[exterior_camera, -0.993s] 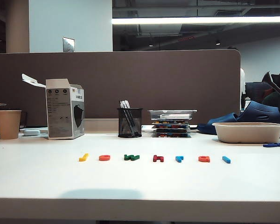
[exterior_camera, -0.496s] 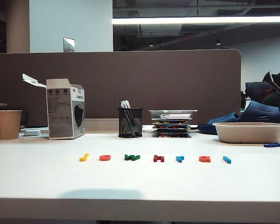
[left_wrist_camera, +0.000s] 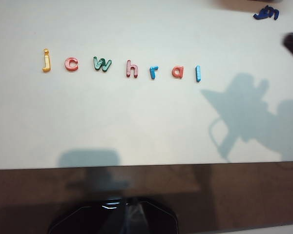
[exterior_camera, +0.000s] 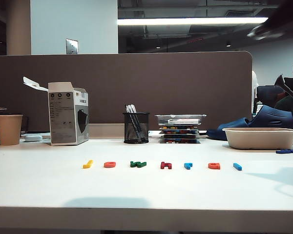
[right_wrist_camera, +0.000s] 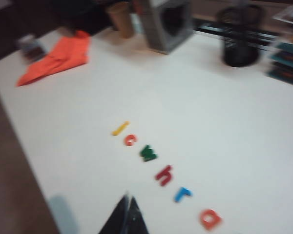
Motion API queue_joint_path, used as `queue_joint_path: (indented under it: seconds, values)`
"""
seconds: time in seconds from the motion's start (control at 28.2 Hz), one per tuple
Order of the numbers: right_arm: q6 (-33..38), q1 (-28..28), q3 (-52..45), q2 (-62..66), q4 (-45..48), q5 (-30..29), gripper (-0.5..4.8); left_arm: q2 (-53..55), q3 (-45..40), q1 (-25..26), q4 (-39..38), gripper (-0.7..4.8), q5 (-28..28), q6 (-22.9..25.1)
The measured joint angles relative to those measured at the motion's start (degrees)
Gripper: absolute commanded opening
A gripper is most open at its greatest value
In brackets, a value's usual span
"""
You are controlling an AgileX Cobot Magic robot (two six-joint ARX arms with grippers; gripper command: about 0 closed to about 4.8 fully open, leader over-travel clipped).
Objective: Select the appropriate letters from the row of letter magnets placed on the table to arrange into the word "car".
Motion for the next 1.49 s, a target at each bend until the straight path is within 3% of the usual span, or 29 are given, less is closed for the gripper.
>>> queue_joint_path:
  seconds: [0.25,0.78,1.24,1.49]
  values:
    - [-0.07,8.26,7.10,17.27,5.07,-2.99,-0.06,0.00,0.02,0.00,0.00,-0.05,-0.07,0.00]
    - [-0.09,22.49,27.15,44.17,2.73,5.46,-0.06,0.00,0.02,0.02,0.00,-0.05,-0.15,0.00]
    - [-0.07,28.72,38.16,54.95,-10.08,14.88,-0.06,0.00,0.02,0.02,0.00,-0.05,-0.15,0.00]
    - [0.07,31.78,40.22,55.49,-10.67,16.00,-0.06,0.00,0.02,0.02,0.00,-0.05,-0.15,0.00]
